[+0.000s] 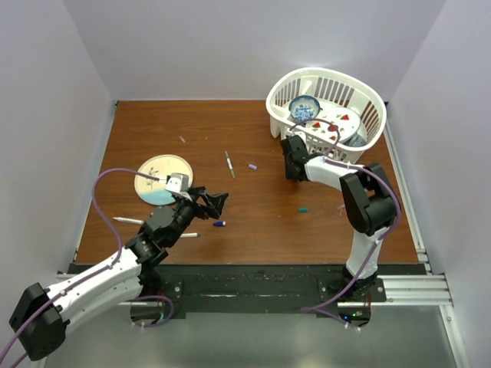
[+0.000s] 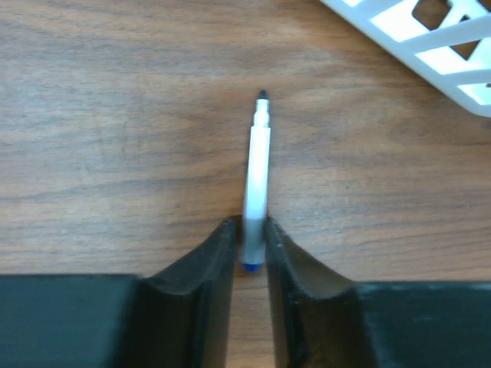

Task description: Insert the pens into the pen caps

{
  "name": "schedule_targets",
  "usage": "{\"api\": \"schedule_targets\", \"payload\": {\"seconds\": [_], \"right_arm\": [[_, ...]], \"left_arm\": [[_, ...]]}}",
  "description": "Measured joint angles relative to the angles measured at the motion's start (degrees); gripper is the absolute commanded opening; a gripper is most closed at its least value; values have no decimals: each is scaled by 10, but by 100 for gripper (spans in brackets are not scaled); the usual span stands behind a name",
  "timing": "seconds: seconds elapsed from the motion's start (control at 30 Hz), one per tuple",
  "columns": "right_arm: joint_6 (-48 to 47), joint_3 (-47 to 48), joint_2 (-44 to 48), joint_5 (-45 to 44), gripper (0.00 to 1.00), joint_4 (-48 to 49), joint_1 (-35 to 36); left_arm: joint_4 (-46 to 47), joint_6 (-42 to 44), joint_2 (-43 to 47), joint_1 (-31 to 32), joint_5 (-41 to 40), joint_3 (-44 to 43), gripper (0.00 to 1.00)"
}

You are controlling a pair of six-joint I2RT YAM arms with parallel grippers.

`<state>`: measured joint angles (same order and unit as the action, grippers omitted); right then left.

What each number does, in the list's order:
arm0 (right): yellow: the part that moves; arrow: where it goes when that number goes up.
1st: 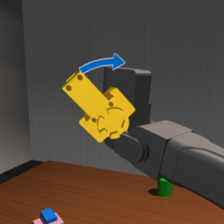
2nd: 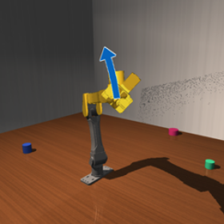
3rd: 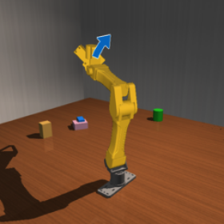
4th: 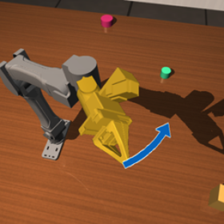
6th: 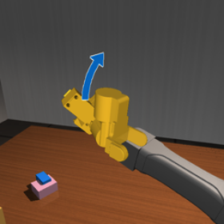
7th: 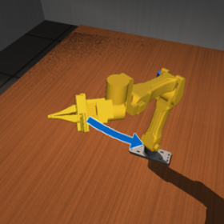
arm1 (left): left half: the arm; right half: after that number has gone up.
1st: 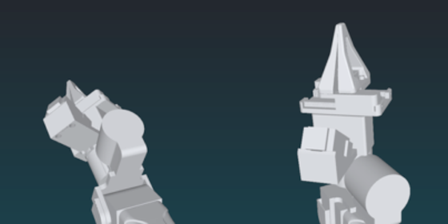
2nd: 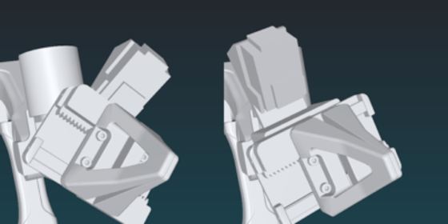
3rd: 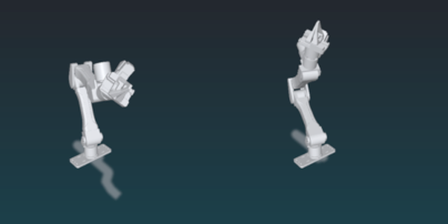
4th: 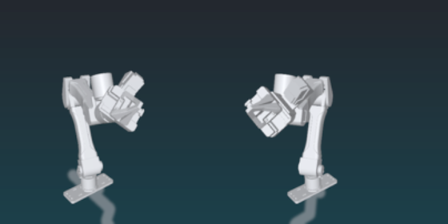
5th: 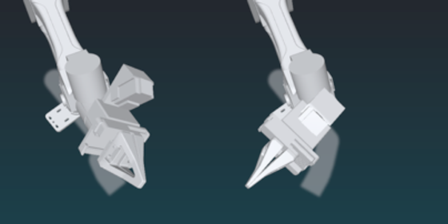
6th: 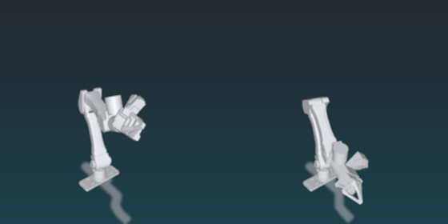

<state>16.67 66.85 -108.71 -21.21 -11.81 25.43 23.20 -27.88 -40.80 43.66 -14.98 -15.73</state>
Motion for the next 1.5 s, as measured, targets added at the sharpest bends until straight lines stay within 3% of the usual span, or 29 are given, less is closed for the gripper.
{"api": "schedule_targets", "payload": {"seconds": [0.33,0.6,1.0,1.4,1.5], "right_arm": [[-10,-18,27,63,0,-8,2],[15,-150,240,142,0,37,99],[115,-297,457,225,0,151,178],[142,-308,483,262,0,180,187],[146,-308,483,269,0,184,188]], "left_arm": [[12,-5,21,0,-10,14,92],[-91,-86,-69,0,-17,-66,86],[-78,-171,-196,0,91,-148,79],[-2,-196,-307,0,208,-194,71],[17,-199,-310,0,221,-194,56]]}}
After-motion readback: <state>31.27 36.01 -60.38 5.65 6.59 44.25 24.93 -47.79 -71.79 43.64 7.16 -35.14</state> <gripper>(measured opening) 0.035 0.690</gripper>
